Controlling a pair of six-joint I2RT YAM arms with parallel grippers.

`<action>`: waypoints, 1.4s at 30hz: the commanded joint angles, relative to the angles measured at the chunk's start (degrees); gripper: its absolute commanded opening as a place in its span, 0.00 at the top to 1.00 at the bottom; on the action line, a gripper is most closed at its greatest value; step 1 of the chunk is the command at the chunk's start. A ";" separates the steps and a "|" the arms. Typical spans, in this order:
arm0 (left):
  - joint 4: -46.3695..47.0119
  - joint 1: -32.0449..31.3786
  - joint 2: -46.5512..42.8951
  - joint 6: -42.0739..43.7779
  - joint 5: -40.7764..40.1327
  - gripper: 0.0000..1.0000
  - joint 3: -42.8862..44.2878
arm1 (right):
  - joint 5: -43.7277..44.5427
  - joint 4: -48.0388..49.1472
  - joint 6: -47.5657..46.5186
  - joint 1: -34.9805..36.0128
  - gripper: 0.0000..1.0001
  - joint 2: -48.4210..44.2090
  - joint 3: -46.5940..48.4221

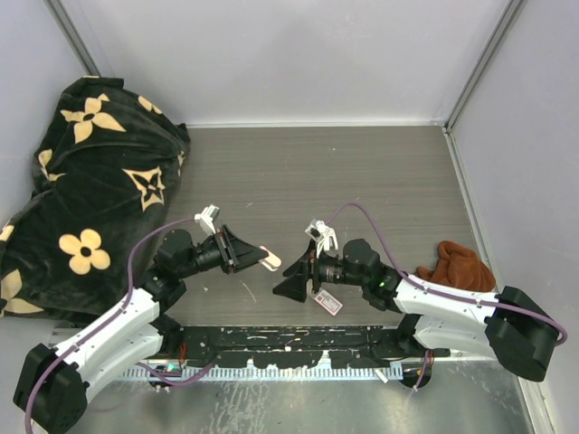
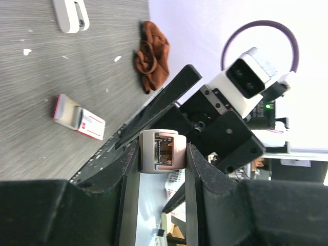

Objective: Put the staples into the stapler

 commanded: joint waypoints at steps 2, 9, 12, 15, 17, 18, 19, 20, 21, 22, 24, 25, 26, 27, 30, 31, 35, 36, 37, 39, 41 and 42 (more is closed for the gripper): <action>9.24 0.29 -0.17 -4.56 5.09 1.00 3.18 | -5.93 9.60 1.81 -1.14 0.24 -0.31 0.23; 10.17 0.29 -1.53 -4.61 9.80 1.00 4.69 | -15.74 16.46 6.75 -5.10 0.41 2.16 0.06; 10.60 0.29 -1.93 -4.56 12.33 1.00 5.67 | -19.35 20.72 9.72 -5.56 0.49 3.94 0.52; 10.39 0.29 -2.25 -4.56 13.86 1.00 6.41 | -21.84 26.72 13.87 -6.15 0.53 5.83 0.50; 10.21 0.29 -2.33 -4.56 14.43 1.00 6.50 | -23.14 29.13 15.81 -6.17 0.54 7.12 0.93; 10.20 0.31 -2.31 -4.56 14.68 1.00 6.46 | -23.51 30.44 16.70 -6.18 0.54 7.83 1.12; 10.28 0.29 -2.23 -4.56 14.86 1.00 6.38 | -23.82 31.51 17.50 -6.18 0.55 8.25 1.28; 10.38 0.24 -2.14 -4.56 15.02 1.00 6.45 | -24.19 32.62 18.48 -6.19 0.55 8.48 1.36; 10.61 0.24 -2.13 -4.56 15.26 1.00 6.34 | -24.28 33.38 18.94 -6.17 0.55 8.76 1.37; 10.78 0.28 -2.13 -4.64 15.44 1.00 6.35 | -24.35 33.70 19.18 -6.19 0.55 8.82 1.47; 10.84 0.29 -2.13 -4.64 15.96 1.00 6.51 | -24.59 33.76 19.46 -6.22 0.55 8.99 1.94; 11.02 0.29 -2.05 -4.65 16.22 1.00 6.65 | -24.64 33.96 19.66 -6.23 0.55 9.03 2.17; 11.07 0.29 -2.04 -4.65 16.66 1.00 6.71 | -24.57 33.94 19.71 -6.22 0.56 9.02 2.43; 11.31 0.29 -2.04 -4.65 16.92 1.00 6.85 | -24.49 33.71 19.74 -6.27 0.58 9.08 2.66; 11.75 0.29 -2.22 -4.76 17.55 1.00 6.93 | -24.45 32.62 19.60 -6.29 0.62 9.87 3.52; 11.79 0.29 -2.22 -4.76 17.78 1.00 6.98 | -24.45 32.66 19.66 -6.33 0.63 10.21 3.75; 12.41 0.29 -2.29 -4.95 18.39 1.00 6.83 | -24.35 33.37 20.53 -6.28 0.71 11.54 4.47; 12.51 0.29 -2.37 -5.00 18.42 1.00 6.85 | -24.18 33.70 20.83 -6.31 0.72 11.78 4.59; 12.83 0.27 -2.39 -5.08 18.56 1.00 6.79 | -24.12 34.31 21.27 -6.33 0.75 12.22 4.58; 13.26 0.26 -2.48 -5.24 18.89 1.00 6.92 | -24.10 36.28 22.51 -6.29 0.79 12.94 4.58; 13.29 0.25 -2.44 -5.14 19.11 1.00 6.94 | -24.05 38.58 23.82 -6.29 0.85 13.57 4.54; 13.21 0.24 -2.40 -5.10 19.27 1.00 6.84 | -23.94 39.65 24.52 -6.31 0.91 13.89 4.47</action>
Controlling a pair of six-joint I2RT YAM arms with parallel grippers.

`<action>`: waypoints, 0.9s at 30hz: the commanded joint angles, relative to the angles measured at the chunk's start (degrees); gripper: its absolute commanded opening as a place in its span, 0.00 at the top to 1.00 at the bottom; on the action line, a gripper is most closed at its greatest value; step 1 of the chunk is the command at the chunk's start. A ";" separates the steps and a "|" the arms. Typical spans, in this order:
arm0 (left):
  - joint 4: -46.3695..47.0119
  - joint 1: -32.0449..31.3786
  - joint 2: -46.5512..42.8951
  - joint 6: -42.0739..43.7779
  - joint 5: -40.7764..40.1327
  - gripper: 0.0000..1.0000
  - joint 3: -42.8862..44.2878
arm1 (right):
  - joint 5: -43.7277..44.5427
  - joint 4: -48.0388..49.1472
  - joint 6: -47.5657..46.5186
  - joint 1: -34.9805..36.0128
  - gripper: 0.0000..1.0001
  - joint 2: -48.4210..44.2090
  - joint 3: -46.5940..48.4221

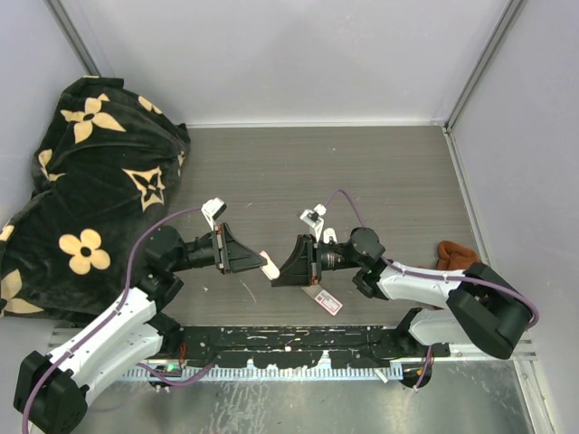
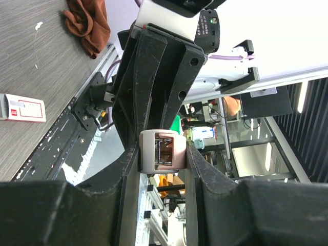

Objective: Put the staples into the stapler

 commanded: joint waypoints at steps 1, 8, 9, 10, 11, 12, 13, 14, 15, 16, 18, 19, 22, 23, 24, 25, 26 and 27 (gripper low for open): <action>4.88 -0.07 -0.88 -0.66 2.32 0.97 2.58 | 0.94 7.97 2.69 -0.23 0.98 1.23 2.17; 3.47 -0.05 -0.43 0.62 1.80 0.44 1.92 | 1.57 8.75 4.17 -0.25 0.99 2.16 2.18; 3.47 -0.13 -0.42 0.70 1.75 0.40 1.91 | 1.66 8.57 4.17 -0.31 0.99 2.22 2.13; 3.40 -0.09 -0.42 0.83 1.71 0.37 1.91 | 1.73 8.50 4.17 -0.28 0.99 2.34 2.03; 3.24 -0.04 -0.49 0.99 1.70 0.35 2.02 | 1.74 8.41 4.17 -0.35 0.99 2.45 1.96; 3.06 -0.04 -0.51 1.12 1.70 0.35 2.08 | 1.81 8.40 4.17 -0.35 0.99 2.53 1.88; 2.84 -0.11 -0.51 1.27 1.71 0.36 2.05 | 1.90 8.43 4.18 -0.36 0.99 2.59 1.79; 2.52 -0.05 -0.51 1.38 1.62 0.37 2.04 | 1.98 8.48 4.24 -0.36 0.99 2.56 1.72; 2.31 -0.08 -0.58 1.60 1.57 0.39 1.93 | 2.05 8.47 4.23 -0.43 0.99 2.50 1.74; 2.04 -0.10 -0.66 1.63 1.53 0.42 1.95 | 2.01 8.42 4.28 -0.51 0.99 2.47 1.66; 1.72 -0.04 -0.77 1.76 1.30 0.48 1.67 | 2.22 8.40 4.42 -0.73 0.99 2.42 1.65; 1.60 -0.06 -0.84 1.83 1.14 0.51 1.67 | 2.26 8.29 4.50 -0.76 0.99 2.38 1.57; 1.15 -0.09 -0.86 2.22 0.79 0.60 1.58 | 2.49 6.86 4.33 -0.97 0.99 2.54 1.65; 0.91 -0.05 -0.82 2.35 0.67 0.64 1.60 | 2.45 6.60 4.31 -1.05 0.99 2.66 1.65; 0.57 -0.04 -0.78 2.52 0.42 0.69 1.60 | 2.20 6.56 4.31 -1.13 0.99 2.72 1.57; 0.20 -0.04 -0.78 2.70 0.20 0.73 1.54 | 1.80 6.51 4.22 -1.14 0.99 2.72 1.54; -0.03 -0.05 -0.84 2.73 -0.10 0.78 1.52 | 1.49 6.30 4.14 -1.27 0.96 2.72 1.52; -0.24 -0.04 -0.89 2.69 -0.36 0.82 1.44 | 1.37 6.03 4.06 -1.30 0.86 2.65 1.37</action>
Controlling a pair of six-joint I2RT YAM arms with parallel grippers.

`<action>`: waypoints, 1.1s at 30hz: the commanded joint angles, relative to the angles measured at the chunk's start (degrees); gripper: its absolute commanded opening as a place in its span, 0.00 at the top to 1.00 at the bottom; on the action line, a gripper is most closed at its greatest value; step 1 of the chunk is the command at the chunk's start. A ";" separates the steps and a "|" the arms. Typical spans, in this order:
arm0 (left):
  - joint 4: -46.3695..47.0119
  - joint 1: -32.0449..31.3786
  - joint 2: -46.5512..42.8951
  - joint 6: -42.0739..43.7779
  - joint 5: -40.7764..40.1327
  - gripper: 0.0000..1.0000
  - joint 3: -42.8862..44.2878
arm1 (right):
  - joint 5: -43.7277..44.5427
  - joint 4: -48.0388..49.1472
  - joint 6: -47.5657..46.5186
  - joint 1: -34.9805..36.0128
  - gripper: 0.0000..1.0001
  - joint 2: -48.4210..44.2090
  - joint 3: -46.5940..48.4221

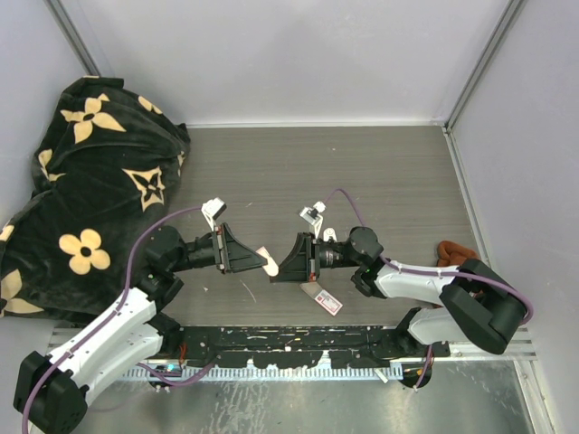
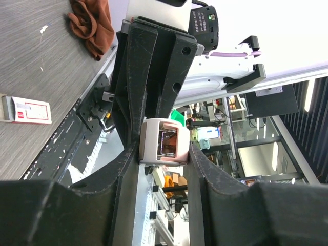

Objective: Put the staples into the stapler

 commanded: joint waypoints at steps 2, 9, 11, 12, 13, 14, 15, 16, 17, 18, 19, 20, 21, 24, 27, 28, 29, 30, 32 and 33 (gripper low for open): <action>-0.19 -0.02 -0.83 0.65 -0.89 0.90 1.34 | -0.67 1.96 -1.44 -0.83 0.60 -0.69 0.84; 0.24 -0.04 -0.17 0.27 -1.12 1.00 1.18 | -7.55 0.18 -3.51 -1.10 0.03 -2.94 0.77; 0.82 -0.04 0.22 0.37 -0.87 1.00 0.84 | -6.93 -2.04 -3.90 -1.09 0.00 -3.59 2.29; 1.16 -0.04 0.35 0.37 -0.77 1.00 0.58 | -6.57 -2.38 -3.59 -1.10 0.00 -3.69 3.03; 1.51 -0.04 0.46 0.43 -0.76 1.00 0.44 | -6.21 -2.63 -3.32 -1.06 0.00 -3.69 3.90; 1.73 -0.02 0.51 0.38 -0.80 1.00 0.26 | -5.56 -3.01 -3.02 -1.02 0.00 -3.59 4.64; 1.83 -0.04 0.56 0.45 -0.79 1.00 0.14 | -4.97 -3.60 -2.66 -1.02 0.00 -3.35 5.59; 1.90 -0.04 0.56 0.50 -0.74 1.00 0.11 | -4.49 -3.81 -2.35 -0.91 0.00 -2.88 6.16; 1.95 -0.04 0.52 0.54 -0.53 1.00 0.09 | -3.95 -3.97 -1.87 -0.63 0.00 -2.26 6.67; 1.98 -0.03 0.48 0.54 -0.48 1.00 0.13 | -3.66 -3.99 -1.30 -0.33 0.00 -1.41 7.21; 1.92 0.01 0.36 0.61 -0.27 1.00 0.18 | -3.47 -3.40 -0.63 -0.03 0.02 -0.23 7.48; 1.79 -0.03 0.31 0.69 -0.17 1.00 0.19 | -3.21 -2.45 0.29 0.21 0.07 0.52 7.69; 1.54 -0.04 0.22 0.83 -0.11 1.00 0.17 | -2.88 -1.85 1.41 0.45 0.15 1.32 7.89; 0.29 -0.06 -0.20 1.43 -0.33 1.00 0.15 | -2.85 -1.67 2.37 1.00 0.48 3.11 8.55; -0.53 -0.04 -0.64 1.91 -1.10 0.98 0.18 | -1.87 -4.95 0.35 1.14 0.95 3.23 7.95; -1.11 -0.04 -0.75 2.21 -1.27 0.92 0.25 | -0.68 -7.23 -1.06 1.10 0.99 2.73 7.63; -1.69 -0.04 -0.75 2.66 -1.49 0.88 0.35 | 0.62 -9.10 -2.45 1.09 0.99 2.17 7.14; -2.29 -0.04 -0.66 3.04 -1.61 0.85 0.40 | 1.72 -10.67 -3.59 1.09 0.99 1.58 6.79; -3.10 -0.02 -0.50 3.39 -1.76 0.83 0.43 | 3.12 -11.99 -4.62 1.09 0.99 0.55 6.23; -3.18 -0.04 -0.42 3.44 -1.73 0.83 0.42 | 3.15 -12.09 -4.62 1.07 0.99 0.30 6.21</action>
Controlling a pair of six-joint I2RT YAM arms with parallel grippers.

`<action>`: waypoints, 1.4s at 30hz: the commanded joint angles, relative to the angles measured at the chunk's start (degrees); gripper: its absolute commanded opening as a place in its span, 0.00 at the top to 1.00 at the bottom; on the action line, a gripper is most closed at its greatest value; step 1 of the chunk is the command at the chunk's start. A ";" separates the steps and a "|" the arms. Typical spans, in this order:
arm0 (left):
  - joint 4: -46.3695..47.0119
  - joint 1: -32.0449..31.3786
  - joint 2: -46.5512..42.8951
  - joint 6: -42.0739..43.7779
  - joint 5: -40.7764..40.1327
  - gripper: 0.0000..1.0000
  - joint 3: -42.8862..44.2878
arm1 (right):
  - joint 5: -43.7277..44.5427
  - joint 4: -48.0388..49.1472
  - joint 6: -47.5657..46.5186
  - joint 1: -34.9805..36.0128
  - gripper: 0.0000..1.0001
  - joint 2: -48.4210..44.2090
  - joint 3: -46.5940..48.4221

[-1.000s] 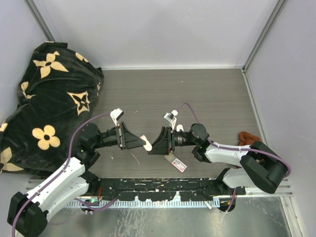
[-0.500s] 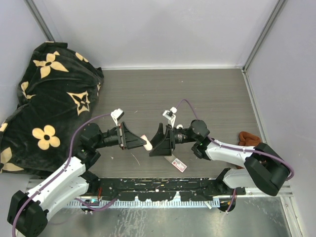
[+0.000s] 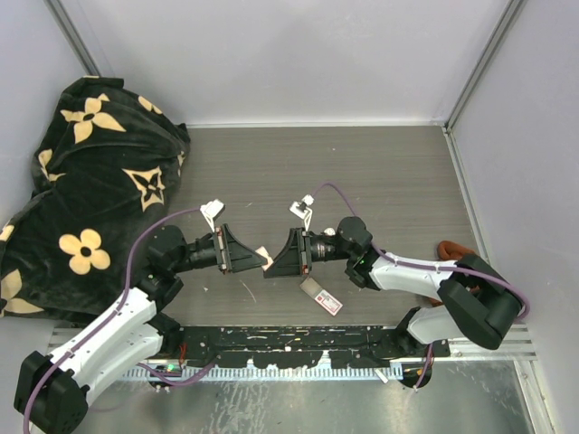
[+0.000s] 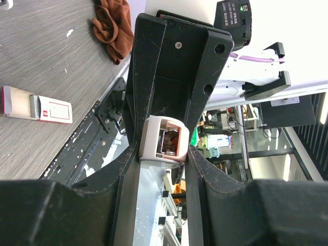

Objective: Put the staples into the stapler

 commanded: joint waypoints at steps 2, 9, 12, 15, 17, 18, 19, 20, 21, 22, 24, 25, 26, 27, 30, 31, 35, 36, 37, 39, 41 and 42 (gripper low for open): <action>0.73 -0.41 -0.47 0.08 0.17 0.85 0.90 | 4.16 -2.63 -4.89 0.66 0.99 -2.32 0.65; -3.03 -0.46 -0.20 2.71 -1.82 0.90 1.18 | 3.94 -6.21 -6.92 -0.05 0.20 -2.56 1.67; -2.84 -0.43 0.09 2.65 -1.44 0.91 1.11 | 3.99 -6.18 -7.00 -0.06 0.16 -2.70 1.59; -2.99 -0.41 0.11 2.73 -1.23 0.91 1.13 | 4.13 -6.24 -6.91 -0.20 0.17 -2.93 1.30; -3.09 -0.41 0.10 2.89 -1.36 0.91 1.01 | 4.60 -6.25 -6.75 -0.44 0.24 -3.13 0.85; -3.10 -0.43 0.06 3.03 -1.48 0.91 1.06 | 4.95 -6.27 -6.64 -0.64 0.33 -3.10 0.40; -3.22 -0.43 -0.02 3.19 -1.61 0.91 0.93 | 5.29 -6.25 -6.38 -0.87 0.44 -3.19 0.02; -3.46 -0.42 -0.03 3.49 -1.88 0.91 0.97 | 5.50 -6.01 -6.16 -1.15 0.59 -3.32 -0.36; -3.77 -0.37 0.01 3.83 -2.01 0.91 0.91 | 5.68 -5.50 -5.86 -1.47 0.74 -3.33 -0.80; -4.21 -0.42 0.01 4.25 -2.33 0.90 0.96 | 5.80 -5.12 -5.48 -1.59 0.87 -3.41 -1.15; -4.79 -0.37 0.09 5.07 -2.63 0.87 0.86 | 6.03 -5.09 -5.21 -1.92 0.99 -3.67 -1.46; -4.96 -0.37 0.15 5.56 -2.76 0.81 0.93 | 6.24 -5.31 -5.28 -2.03 0.99 -3.81 -1.60; -5.69 -0.37 0.21 6.34 -2.81 0.71 1.10 | 6.88 -5.68 -5.44 -2.21 0.99 -4.23 -1.84; -7.42 -0.32 0.15 7.74 -3.54 0.55 1.53 | 7.60 -6.27 -5.61 -2.79 0.99 -4.64 -2.14; -18.63 0.17 -1.33 14.71 -9.16 0.16 4.16 | 10.25 -12.01 -6.81 -6.52 0.99 -6.95 -3.77; -23.10 0.48 -2.17 17.20 -13.05 0.09 5.23 | 11.36 -15.62 -8.00 -8.59 0.99 -8.09 -4.21; -35.44 1.92 -4.92 23.61 -24.49 0.02 7.86 | 24.59 -43.46 -21.05 -14.35 0.99 -13.80 -1.07; -36.97 2.28 -4.80 24.07 -25.70 0.02 8.02 | 29.16 -50.50 -24.62 -14.88 1.00 -14.60 0.47; -37.78 2.73 -4.26 24.31 -26.13 0.02 7.94 | 33.48 -55.38 -27.43 -15.50 1.00 -15.16 1.93; -38.40 3.34 -2.51 24.17 -26.18 0.02 7.56 | 39.24 -62.56 -30.52 -17.22 0.99 -15.12 3.59; -37.99 3.49 -0.56 23.65 -26.14 0.02 6.89 | 42.66 -65.58 -32.27 -19.59 0.99 -14.04 4.53; -37.42 3.53 0.34 23.50 -26.02 0.02 6.48 | 44.31 -66.78 -33.09 -20.64 0.99 -13.11 5.20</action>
